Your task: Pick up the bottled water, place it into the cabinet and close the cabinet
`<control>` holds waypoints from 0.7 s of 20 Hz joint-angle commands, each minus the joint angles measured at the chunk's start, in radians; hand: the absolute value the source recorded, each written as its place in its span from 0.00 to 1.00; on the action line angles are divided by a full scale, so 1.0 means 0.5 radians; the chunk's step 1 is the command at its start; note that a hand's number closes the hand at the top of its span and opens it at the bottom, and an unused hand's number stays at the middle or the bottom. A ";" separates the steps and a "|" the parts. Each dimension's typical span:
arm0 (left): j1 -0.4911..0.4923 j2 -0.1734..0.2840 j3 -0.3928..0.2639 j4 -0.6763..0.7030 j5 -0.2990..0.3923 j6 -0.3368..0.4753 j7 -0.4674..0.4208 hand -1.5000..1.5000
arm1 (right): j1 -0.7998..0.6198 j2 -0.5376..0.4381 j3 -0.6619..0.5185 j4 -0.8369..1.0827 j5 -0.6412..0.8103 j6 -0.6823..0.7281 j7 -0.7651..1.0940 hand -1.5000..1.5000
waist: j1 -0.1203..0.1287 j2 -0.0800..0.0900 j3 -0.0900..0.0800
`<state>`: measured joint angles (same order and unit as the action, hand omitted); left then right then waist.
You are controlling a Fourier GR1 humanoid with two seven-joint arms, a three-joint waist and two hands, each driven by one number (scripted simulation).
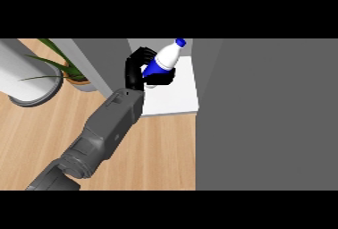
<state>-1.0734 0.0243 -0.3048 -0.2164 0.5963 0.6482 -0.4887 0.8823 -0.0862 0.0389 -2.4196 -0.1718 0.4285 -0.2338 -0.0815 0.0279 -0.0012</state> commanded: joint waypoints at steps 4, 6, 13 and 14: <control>-0.143 0.038 -0.039 0.220 -0.117 0.126 -0.078 0.00 | 0.032 -0.023 -0.022 -0.084 -0.189 0.059 0.028 0.00 | -0.032 0.007 0.001; -0.153 0.026 -0.029 0.236 -0.122 0.121 -0.125 0.00 | -0.058 0.000 -0.039 -0.046 -0.154 0.012 0.037 0.00 | -0.014 0.017 0.000; -0.210 0.028 0.001 0.297 -0.125 0.190 -0.155 0.00 | 0.045 -0.045 -0.039 -0.063 -0.205 0.120 -0.003 0.00 | -0.056 0.020 -0.001; -0.286 0.097 0.021 0.274 -0.104 0.037 -0.072 0.00 | 0.048 -0.009 0.067 -0.127 -0.125 0.103 0.023 0.00 | -0.056 0.022 -0.004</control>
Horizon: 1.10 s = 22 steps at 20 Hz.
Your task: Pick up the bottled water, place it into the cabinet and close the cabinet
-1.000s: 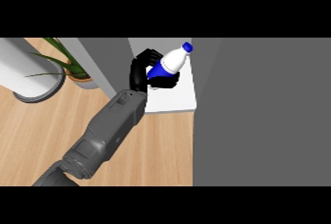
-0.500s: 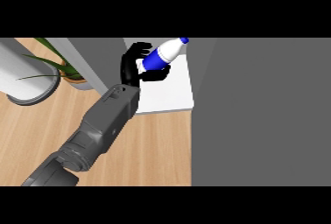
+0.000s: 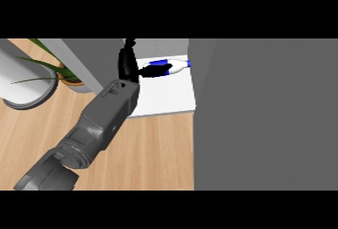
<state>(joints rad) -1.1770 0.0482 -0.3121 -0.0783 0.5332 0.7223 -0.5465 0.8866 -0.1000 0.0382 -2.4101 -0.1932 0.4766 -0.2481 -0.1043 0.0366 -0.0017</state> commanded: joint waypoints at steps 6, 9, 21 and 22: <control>-0.070 0.006 0.125 -0.155 0.089 -0.394 -0.167 0.00 | 0.023 0.007 0.039 -0.115 -0.099 -0.014 0.096 0.00 | 0.038 -0.004 -0.003; -0.063 -0.003 0.178 -0.209 0.127 -0.535 -0.239 0.00 | 0.157 -0.025 0.021 -0.165 -0.141 0.059 0.057 0.00 | 0.048 -0.030 -0.001; 0.155 -0.096 0.121 -0.474 0.127 -0.600 -0.314 0.00 | 0.044 0.077 0.133 -0.144 -0.055 -0.048 0.163 0.00 | 0.153 -0.069 0.002; 0.311 -0.096 0.023 -0.593 0.182 -0.577 -0.332 0.00 | 0.067 0.005 0.046 -0.193 -0.164 -0.014 0.188 0.00 | 0.138 -0.076 0.003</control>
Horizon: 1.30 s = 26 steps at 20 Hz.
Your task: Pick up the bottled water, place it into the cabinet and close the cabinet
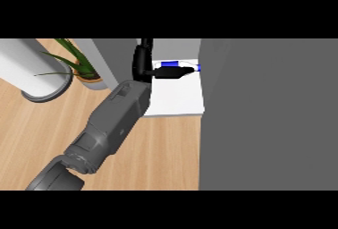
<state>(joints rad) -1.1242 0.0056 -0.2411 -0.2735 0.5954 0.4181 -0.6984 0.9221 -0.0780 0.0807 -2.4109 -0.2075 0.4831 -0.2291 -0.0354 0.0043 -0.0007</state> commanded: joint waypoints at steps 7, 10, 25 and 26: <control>0.380 -0.011 -0.295 -0.597 0.131 -0.041 0.142 0.00 | 0.091 0.006 0.080 -0.361 -0.069 -0.094 0.225 0.00 | 0.027 -0.018 -0.001; 0.649 -0.011 -0.440 -0.870 0.190 -0.106 0.082 0.00 | 0.073 0.002 0.047 -0.303 -0.081 -0.095 0.173 0.00 | 0.046 -0.024 0.000; 1.505 0.170 -0.834 -2.122 0.072 -0.069 0.248 1.00 | 0.198 -0.150 0.056 -0.261 0.099 0.061 -0.039 0.00 | 0.081 -0.034 0.001; 1.438 0.284 -0.727 -2.105 0.132 -0.178 0.334 1.00 | 0.159 -0.160 0.141 -0.290 0.139 0.061 0.037 0.00 | 0.077 -0.022 0.000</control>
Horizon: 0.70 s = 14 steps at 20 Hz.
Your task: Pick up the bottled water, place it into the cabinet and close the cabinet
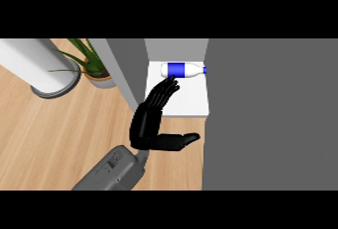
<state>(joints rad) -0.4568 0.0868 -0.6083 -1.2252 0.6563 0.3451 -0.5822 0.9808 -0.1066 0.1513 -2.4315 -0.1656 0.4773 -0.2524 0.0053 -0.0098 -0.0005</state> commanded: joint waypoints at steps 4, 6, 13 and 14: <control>0.405 0.191 -0.139 -0.448 -0.015 -0.011 0.092 1.00 | 0.061 -0.309 -0.048 -0.282 0.145 0.230 0.083 1.00 | 0.020 -0.003 -0.001; 0.521 0.291 -0.115 -0.573 -0.025 -0.007 0.078 1.00 | 0.141 -0.337 -0.005 -0.323 0.187 0.297 0.033 1.00 | -0.007 -0.003 -0.001; 0.848 0.635 0.054 -0.956 0.046 -0.033 0.107 0.00 | 0.107 -0.405 0.243 -0.475 0.468 0.410 -0.025 1.00 | 0.003 -0.012 -0.003; 0.881 0.641 0.068 -1.023 0.064 -0.009 0.133 0.00 | 0.134 -0.396 0.263 -0.514 0.473 0.405 -0.051 1.00 | -0.010 -0.012 -0.003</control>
<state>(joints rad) -0.1033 0.3384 -0.6062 -1.6334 0.6711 0.3327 -0.5281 1.0108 -0.2820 0.2615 -2.4919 -0.0351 0.6659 -0.2997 0.0050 -0.0131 -0.0016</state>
